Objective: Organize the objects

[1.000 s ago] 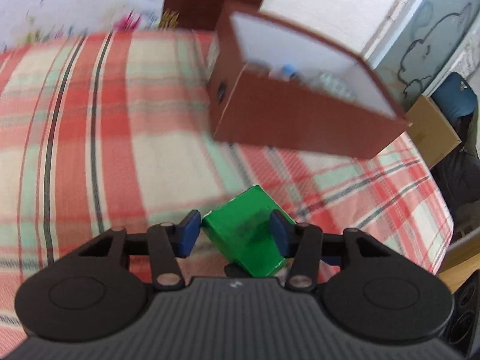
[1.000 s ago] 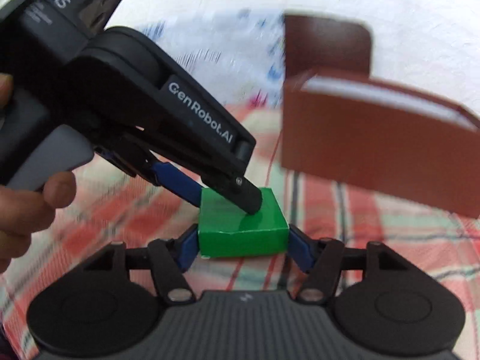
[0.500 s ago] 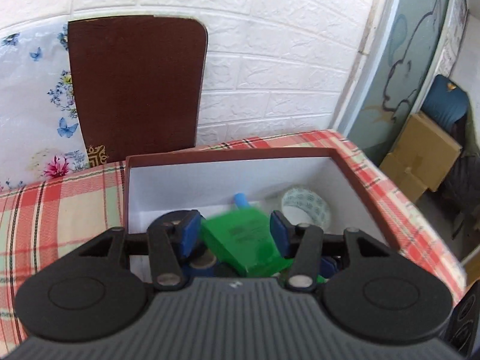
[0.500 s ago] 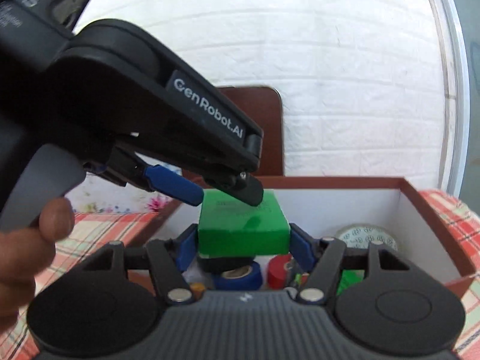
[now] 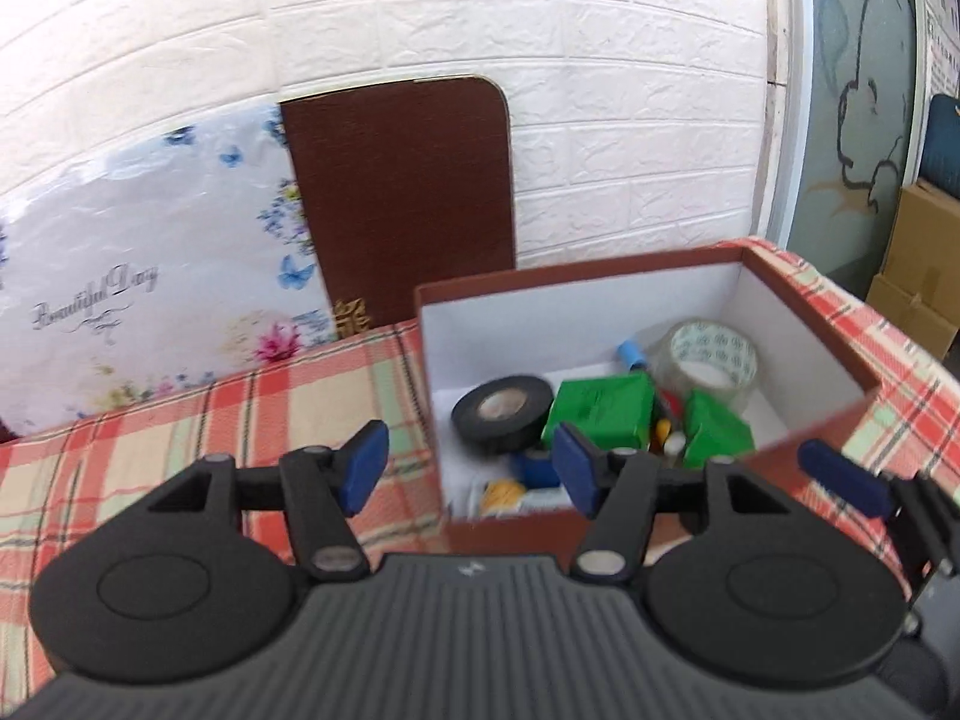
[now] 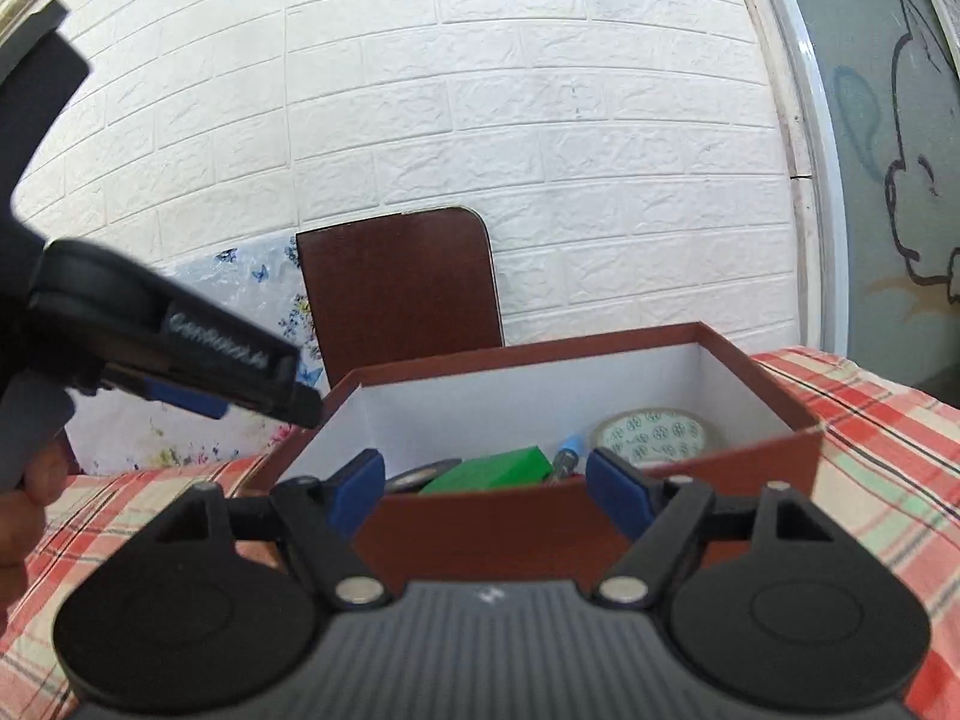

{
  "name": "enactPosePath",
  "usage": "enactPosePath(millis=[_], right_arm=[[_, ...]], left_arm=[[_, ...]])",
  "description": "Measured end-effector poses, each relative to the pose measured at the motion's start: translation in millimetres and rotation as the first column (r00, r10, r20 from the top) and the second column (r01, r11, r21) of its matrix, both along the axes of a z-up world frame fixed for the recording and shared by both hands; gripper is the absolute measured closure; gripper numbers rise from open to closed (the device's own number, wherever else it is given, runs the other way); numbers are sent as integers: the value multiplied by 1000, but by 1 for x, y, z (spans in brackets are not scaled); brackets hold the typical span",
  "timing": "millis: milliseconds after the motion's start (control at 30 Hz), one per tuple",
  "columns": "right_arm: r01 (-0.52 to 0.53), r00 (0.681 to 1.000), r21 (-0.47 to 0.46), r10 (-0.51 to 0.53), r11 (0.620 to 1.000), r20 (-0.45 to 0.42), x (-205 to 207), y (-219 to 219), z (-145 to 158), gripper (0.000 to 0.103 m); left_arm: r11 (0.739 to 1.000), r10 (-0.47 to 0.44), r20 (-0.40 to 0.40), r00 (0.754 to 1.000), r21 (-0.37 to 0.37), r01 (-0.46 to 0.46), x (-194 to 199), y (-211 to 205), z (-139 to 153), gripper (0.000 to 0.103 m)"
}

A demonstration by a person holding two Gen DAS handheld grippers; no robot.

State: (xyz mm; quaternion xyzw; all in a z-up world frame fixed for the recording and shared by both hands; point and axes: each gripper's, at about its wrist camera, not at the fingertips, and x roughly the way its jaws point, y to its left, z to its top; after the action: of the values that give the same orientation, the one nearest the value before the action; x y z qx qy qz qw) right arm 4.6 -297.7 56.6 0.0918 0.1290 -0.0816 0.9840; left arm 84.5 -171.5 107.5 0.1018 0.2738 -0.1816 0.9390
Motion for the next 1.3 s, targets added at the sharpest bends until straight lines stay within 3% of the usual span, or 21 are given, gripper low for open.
enactPosePath(millis=[100,167,367,433,533,633,733,1300], right_arm=[[-14,999,26,15,1000,-29,-18,4,9,22],[-7,998,60,11,998,-61,-21,8,13,20],[-29,988,173,54,984,-145,-39,18,18,11],[-31,984,204,67,978,-168,-46,22,18,3],[-19,974,245,73,969,-214,-54,27,16,0],[-22,959,272,97,962,-266,-56,34,15,0],[-21,954,237,91,971,-285,-62,47,16,0],[-27,949,152,74,988,-307,-64,64,20,0]], left_arm=[[1000,25,11,1000,16,-25,-20,17,-3,36],[999,46,14,999,19,-47,-33,30,-6,25],[996,81,-5,997,28,-81,-62,59,-17,7],[995,91,-8,996,39,-90,-70,66,-20,5],[994,99,-11,995,49,-98,-79,72,-24,0],[992,113,-9,994,56,-112,-85,78,-27,0],[990,124,-6,992,68,-123,-89,81,-31,0],[976,177,11,984,128,-177,-92,82,-41,0]])
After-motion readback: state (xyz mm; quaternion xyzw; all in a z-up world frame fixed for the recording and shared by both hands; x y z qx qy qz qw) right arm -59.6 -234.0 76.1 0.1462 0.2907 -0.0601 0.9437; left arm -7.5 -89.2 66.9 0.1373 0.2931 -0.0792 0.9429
